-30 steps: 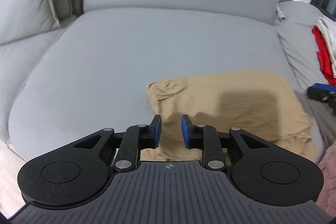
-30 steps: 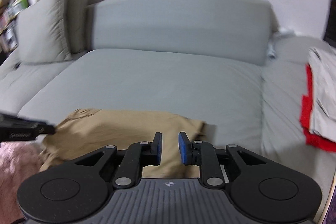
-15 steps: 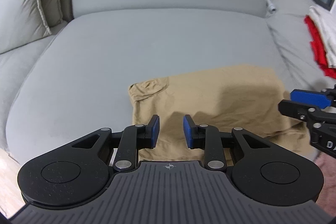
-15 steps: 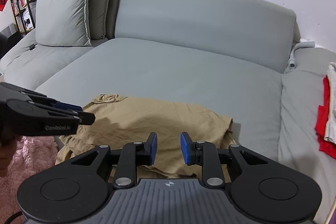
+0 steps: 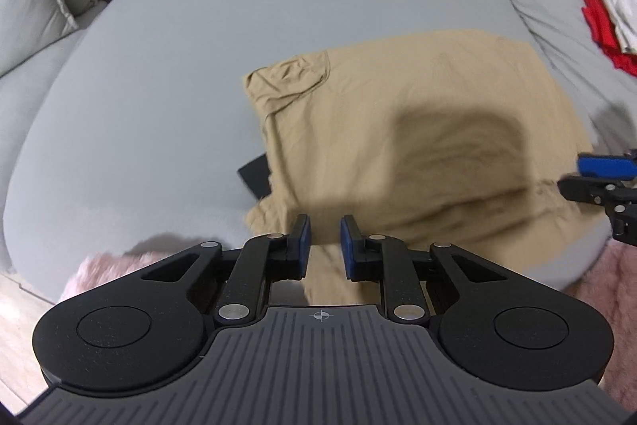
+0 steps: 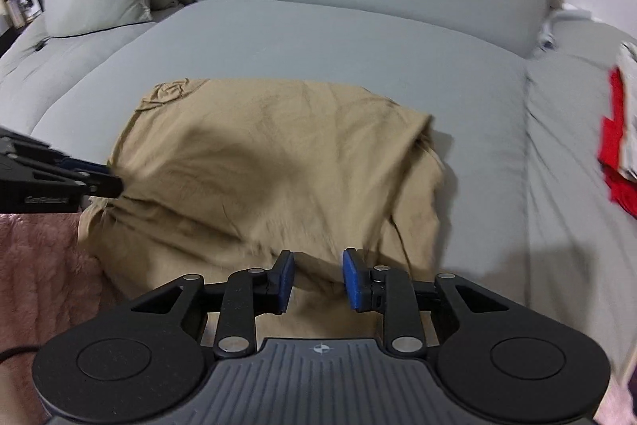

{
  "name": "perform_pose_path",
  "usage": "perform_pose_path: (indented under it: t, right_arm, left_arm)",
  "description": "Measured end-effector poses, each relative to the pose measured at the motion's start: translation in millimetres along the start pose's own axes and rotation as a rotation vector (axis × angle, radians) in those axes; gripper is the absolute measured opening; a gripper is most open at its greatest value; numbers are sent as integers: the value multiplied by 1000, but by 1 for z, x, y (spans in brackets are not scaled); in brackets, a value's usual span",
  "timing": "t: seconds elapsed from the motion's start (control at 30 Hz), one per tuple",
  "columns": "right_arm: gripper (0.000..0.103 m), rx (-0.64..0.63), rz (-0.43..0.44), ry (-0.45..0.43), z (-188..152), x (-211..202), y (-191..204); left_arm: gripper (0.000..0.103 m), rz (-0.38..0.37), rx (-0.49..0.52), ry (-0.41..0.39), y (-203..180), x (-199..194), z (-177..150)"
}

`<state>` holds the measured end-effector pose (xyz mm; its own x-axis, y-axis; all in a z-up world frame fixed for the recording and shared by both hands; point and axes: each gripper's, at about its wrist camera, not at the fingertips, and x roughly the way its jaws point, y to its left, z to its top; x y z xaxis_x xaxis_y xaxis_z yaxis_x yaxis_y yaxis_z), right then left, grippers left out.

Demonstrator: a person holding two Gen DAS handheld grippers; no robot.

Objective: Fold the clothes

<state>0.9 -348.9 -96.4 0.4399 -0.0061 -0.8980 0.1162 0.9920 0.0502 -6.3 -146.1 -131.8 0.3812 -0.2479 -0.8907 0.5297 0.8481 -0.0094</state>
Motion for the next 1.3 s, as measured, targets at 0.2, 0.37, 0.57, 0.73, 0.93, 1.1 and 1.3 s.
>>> perform_pose_path:
  t: [0.2, 0.37, 0.57, 0.73, 0.93, 1.1, 1.3]
  right_arm:
    - [59, 271, 130, -52, -10, -38, -22]
    - [81, 682, 386, 45, -29, -10, -34]
    - [81, 948, 474, 94, -52, 31, -32]
    - [78, 1147, 571, 44, -71, 45, -39]
    - [79, 1175, 585, -78, -59, 42, -38]
    - [65, 1125, 426, -107, -43, 40, -20]
    - [16, 891, 251, -53, -12, 29, -11]
  left_arm:
    - [32, -52, -10, -133, -7, -34, 2]
    - [34, -40, 73, -170, -25, -18, 18]
    - [26, -24, 114, -107, -29, 19, 24]
    - [22, -98, 37, -42, -12, 34, 16]
    - [22, -136, -10, -32, -5, 36, 16]
    - [23, -138, -11, -35, -6, 37, 17]
    - [23, -121, 23, -49, -11, 30, 18]
